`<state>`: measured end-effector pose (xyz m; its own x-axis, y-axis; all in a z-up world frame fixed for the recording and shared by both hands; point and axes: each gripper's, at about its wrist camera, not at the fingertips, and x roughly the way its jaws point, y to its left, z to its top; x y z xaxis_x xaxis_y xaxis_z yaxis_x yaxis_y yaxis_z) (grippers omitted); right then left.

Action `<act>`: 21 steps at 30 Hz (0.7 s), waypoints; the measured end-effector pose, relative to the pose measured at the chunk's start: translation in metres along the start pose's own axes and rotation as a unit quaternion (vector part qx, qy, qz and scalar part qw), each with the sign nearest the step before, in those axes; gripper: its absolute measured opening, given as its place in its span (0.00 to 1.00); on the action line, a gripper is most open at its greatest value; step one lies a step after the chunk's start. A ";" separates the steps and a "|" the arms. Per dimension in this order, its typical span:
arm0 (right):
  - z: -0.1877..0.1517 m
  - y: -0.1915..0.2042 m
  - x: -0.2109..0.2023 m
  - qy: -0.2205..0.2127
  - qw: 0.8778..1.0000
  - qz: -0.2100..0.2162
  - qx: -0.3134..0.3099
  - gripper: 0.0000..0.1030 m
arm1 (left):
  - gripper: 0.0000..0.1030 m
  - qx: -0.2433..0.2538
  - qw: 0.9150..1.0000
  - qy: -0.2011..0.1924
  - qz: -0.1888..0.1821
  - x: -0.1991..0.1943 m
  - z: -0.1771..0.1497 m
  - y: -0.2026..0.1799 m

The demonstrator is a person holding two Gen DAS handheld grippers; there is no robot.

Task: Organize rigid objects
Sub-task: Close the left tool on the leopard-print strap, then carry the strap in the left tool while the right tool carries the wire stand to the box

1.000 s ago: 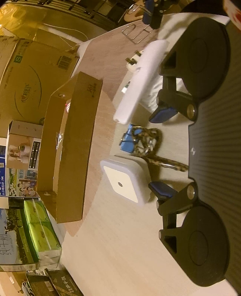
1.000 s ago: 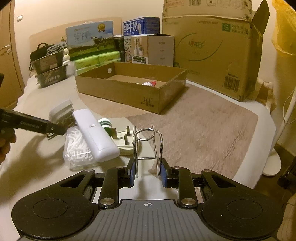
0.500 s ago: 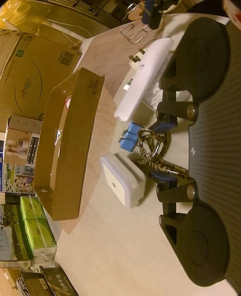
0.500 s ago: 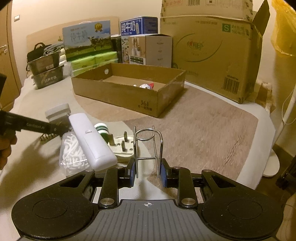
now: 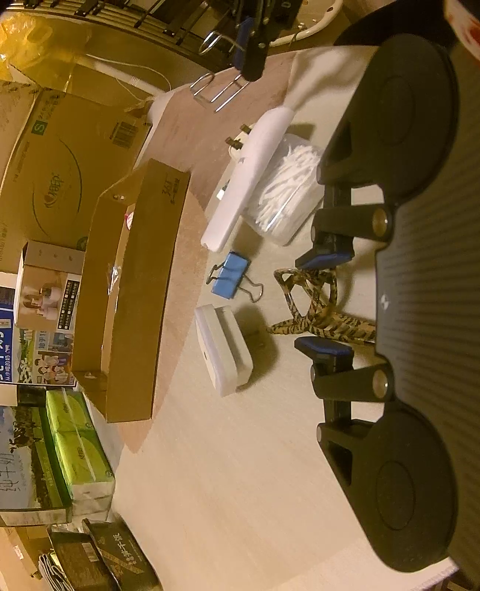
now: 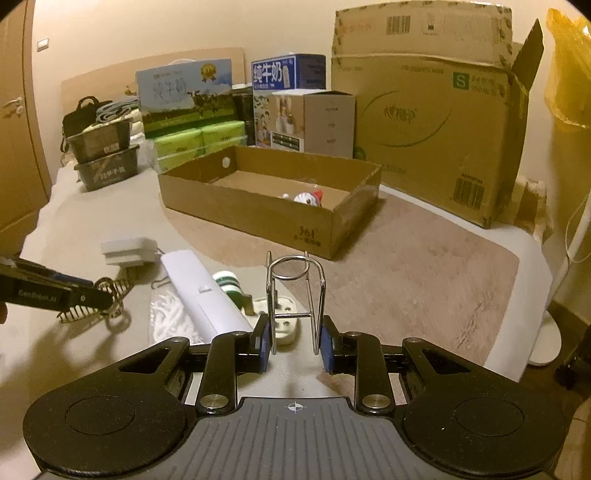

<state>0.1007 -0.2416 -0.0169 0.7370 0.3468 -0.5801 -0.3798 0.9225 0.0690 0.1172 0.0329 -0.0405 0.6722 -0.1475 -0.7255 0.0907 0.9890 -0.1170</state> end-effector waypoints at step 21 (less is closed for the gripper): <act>0.009 0.015 -0.011 -0.020 1.000 0.016 -0.004 0.26 | 0.33 -0.005 1.000 0.020 0.001 -0.005 -0.012 0.004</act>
<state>0.0922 -0.2304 -0.0018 0.7461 0.3818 -0.5456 -0.4073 0.9098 0.0796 0.1055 0.0370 -0.0460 0.6426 -0.1466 -0.7521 0.0817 0.9890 -0.1230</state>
